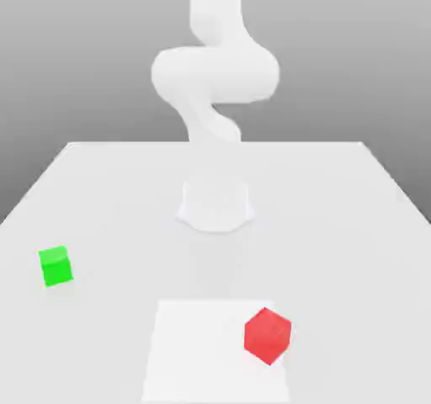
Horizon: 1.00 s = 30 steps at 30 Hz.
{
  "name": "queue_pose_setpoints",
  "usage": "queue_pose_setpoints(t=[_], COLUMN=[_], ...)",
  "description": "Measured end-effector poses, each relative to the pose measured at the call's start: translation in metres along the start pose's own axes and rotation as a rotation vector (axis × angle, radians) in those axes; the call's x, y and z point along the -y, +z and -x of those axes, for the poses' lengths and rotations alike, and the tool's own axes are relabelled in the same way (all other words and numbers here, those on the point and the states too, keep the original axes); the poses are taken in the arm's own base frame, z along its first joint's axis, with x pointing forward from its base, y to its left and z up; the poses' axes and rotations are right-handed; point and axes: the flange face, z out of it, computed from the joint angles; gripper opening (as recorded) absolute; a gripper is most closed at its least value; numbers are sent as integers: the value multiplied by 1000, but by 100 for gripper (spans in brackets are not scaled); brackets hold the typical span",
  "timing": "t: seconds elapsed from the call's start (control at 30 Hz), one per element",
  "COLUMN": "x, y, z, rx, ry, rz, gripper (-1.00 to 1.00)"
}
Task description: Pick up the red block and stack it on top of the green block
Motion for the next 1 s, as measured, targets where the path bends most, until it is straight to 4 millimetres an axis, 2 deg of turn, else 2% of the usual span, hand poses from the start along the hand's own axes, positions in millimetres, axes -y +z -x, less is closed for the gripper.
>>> queue_pose_setpoints(t=[0.13,0.27,0.4,0.5,0.6,0.7,0.87,0.9,1.0], x=[-6,-20,-44,-68,-96,-128,-157,-162,-163], y=[95,177,248,292,329,357,398,405,405], z=[25,64,114,156,202,243,274,279,279], rx=[131,257,383,478,574,661,682,683,683], ry=[-135,-267,-402,-504,-612,-705,-725,-725,-725], rz=[60,113,162,197,228,258,267,266,267], gripper=[0,0,0,0,0,0,0,-100,-100])
